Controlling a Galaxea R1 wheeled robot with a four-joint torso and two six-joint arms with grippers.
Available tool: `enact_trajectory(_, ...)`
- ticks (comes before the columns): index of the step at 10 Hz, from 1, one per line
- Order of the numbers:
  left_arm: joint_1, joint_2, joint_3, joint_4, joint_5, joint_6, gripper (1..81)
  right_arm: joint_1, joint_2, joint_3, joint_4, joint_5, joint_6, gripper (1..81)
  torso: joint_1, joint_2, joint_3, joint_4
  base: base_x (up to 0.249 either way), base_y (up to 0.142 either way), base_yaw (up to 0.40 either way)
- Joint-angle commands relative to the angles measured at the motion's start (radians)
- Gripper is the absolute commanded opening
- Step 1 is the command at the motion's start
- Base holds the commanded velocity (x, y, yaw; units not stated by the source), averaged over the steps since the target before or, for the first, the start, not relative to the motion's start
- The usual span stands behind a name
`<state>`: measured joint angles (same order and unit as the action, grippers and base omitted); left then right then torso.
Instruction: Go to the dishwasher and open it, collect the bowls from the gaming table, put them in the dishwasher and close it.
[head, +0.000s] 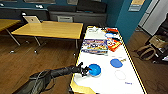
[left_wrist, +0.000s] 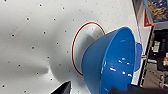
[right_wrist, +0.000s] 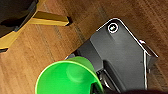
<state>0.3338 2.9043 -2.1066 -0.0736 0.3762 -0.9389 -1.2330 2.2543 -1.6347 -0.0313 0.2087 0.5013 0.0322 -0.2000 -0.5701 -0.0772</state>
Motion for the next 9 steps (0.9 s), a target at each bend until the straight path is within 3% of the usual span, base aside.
enact_trajectory(1, -0.14, 0.017, 0.003, 0.003, 0.035, 0.003, 81.1, 0.039, -0.043, 0.017, -0.022, -0.048, -0.001, 1.0, 0.0, 0.0, 0.0, 0.0, 0.0, 0.0, 0.0)
enact_trajectory(9, -0.089, 0.041, -0.02, 0.025, 0.033, 0.009, 81.1, 0.04, -0.04, 0.007, -0.022, -0.048, -0.001, 1.0, 0.0, 0.0, 0.0, 0.0, 0.0, 0.0, 0.0)
